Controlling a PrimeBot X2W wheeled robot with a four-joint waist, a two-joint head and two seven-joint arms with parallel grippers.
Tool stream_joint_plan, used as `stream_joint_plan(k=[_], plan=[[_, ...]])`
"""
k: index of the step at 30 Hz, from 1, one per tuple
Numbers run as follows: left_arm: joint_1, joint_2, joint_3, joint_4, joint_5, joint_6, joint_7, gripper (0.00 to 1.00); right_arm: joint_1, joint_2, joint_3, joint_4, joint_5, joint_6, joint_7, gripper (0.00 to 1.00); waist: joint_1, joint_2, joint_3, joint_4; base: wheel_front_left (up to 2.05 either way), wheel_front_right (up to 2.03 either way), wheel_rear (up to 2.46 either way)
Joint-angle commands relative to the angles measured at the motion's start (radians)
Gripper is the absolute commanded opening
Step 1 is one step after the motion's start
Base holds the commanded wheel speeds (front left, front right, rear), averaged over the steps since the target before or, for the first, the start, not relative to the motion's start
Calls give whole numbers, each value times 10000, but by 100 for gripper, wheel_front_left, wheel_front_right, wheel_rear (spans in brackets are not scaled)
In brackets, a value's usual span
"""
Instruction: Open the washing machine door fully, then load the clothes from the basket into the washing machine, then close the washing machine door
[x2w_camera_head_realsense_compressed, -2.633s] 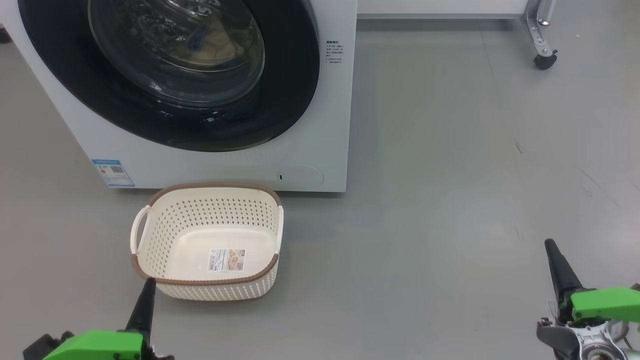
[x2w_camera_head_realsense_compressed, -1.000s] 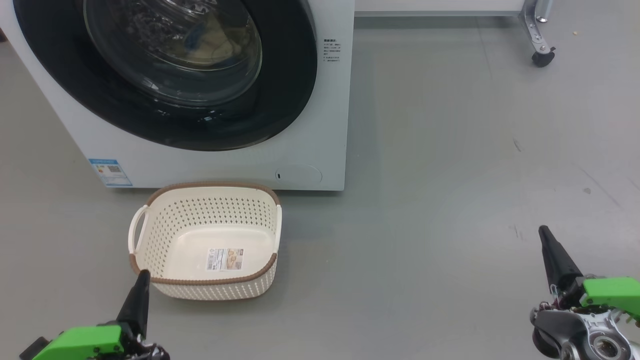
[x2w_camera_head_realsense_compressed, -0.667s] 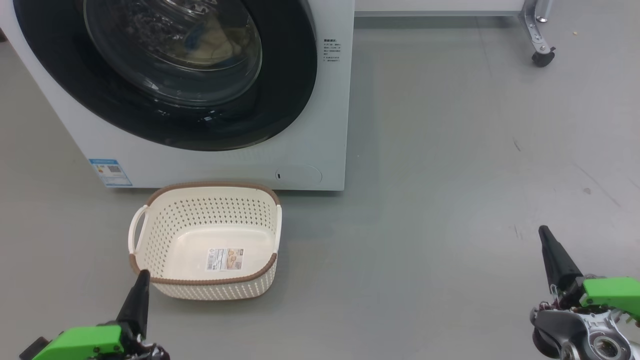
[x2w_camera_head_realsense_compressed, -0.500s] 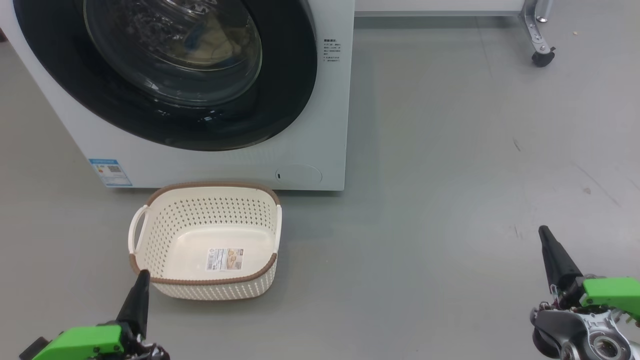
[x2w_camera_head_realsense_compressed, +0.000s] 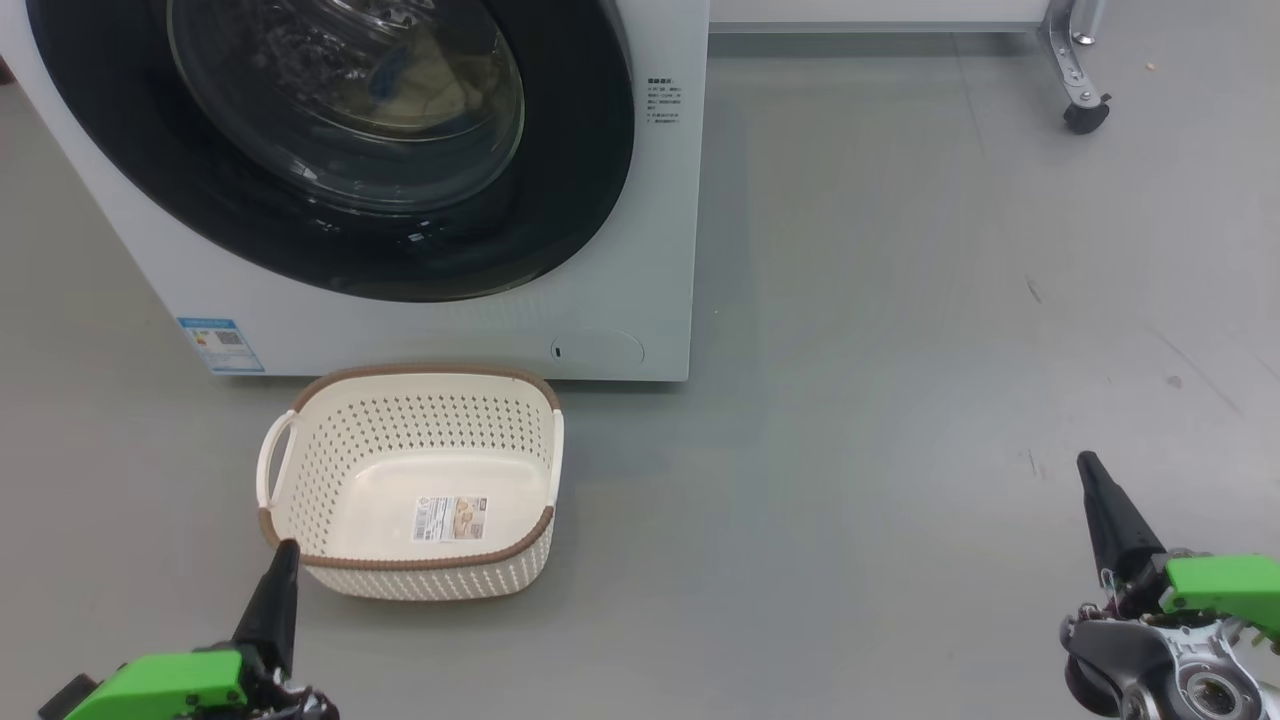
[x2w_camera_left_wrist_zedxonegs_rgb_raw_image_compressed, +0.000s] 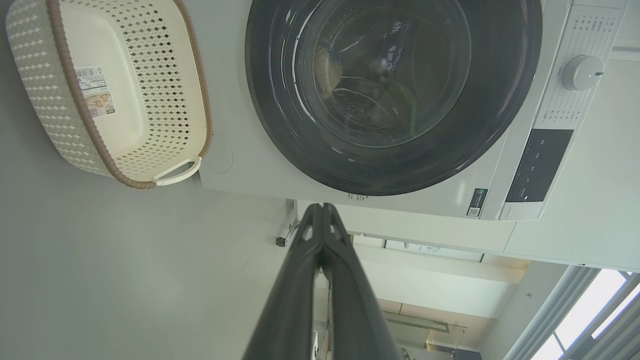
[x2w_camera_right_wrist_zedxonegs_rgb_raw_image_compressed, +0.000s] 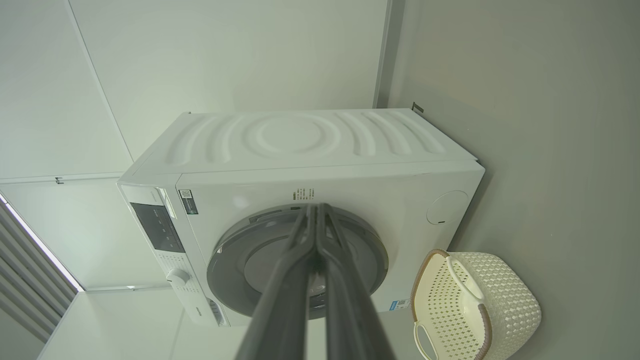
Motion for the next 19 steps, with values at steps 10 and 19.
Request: stream_joint_plan(k=[10,19], plan=[[-484,79,434,-357,6,-40,73,0,-546,-26,155,-318,70,-27,56,0,0,0,0,0,0,0,0],[-485,74,440,-357,12,-40,78,0,-546,-26,155,-318,70,-27,56,0,0,0,0,0,0,0,0]])
